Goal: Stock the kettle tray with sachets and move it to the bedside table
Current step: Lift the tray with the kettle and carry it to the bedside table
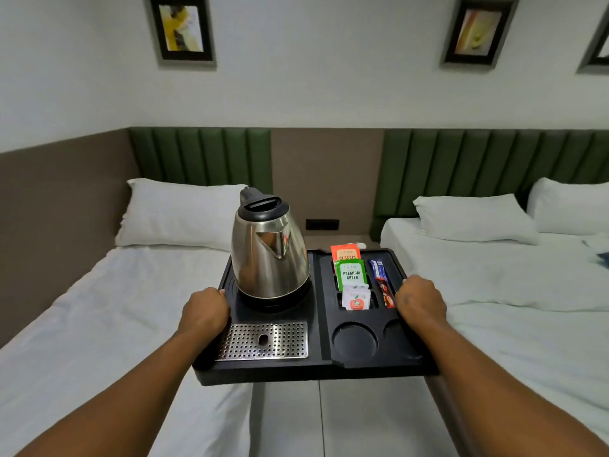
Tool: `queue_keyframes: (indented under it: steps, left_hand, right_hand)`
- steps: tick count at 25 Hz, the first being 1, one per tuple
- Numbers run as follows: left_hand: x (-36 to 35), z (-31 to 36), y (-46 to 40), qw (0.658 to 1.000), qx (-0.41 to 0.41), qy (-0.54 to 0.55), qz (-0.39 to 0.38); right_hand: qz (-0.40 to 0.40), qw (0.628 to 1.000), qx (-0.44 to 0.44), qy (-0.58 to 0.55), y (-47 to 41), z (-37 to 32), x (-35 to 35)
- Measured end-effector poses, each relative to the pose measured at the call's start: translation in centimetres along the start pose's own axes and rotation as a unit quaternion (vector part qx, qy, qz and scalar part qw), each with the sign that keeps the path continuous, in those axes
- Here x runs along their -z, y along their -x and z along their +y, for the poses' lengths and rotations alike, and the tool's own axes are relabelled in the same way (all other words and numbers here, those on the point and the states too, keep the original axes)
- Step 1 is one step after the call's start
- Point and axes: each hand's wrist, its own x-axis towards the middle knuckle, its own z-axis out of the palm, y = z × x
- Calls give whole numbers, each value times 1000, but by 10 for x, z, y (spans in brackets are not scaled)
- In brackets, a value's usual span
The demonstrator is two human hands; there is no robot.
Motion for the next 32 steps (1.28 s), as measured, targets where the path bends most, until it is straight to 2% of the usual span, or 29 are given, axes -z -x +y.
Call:
queue_keyframes:
  steps: [3, 11, 19, 24, 26, 29, 32]
  left_hand:
    - [-38, 51, -128, 1000, 4, -4, -3]
    - [-119, 162, -400, 1000, -5, 4, -12]
    - [-261, 270, -711, 1000, 8, -24, -9]
    - [-395, 300, -855, 998, 30, -33, -33]
    - [-450, 300, -897, 999, 23, -39, -27]
    - [-543, 292, -954, 998, -11, -53, -37]
    - [-637, 259, -1003, 996, -13, -73, -46]
  right_hand:
    - [5, 1000, -8, -5, -125, -42, -34]
    - [-4, 999, -7, -35, -402, -139, -122]
    - [-68, 995, -31, -70, -732, -217, -293]
    - [-130, 990, -46, 5, -891, -229, -407]
    - [-160, 985, -55, 25, -932, -224, -458]
    - [-164, 985, -45, 29, -984, -203, -549]
    - [-187, 981, -30, 45, -1017, -175, -643]
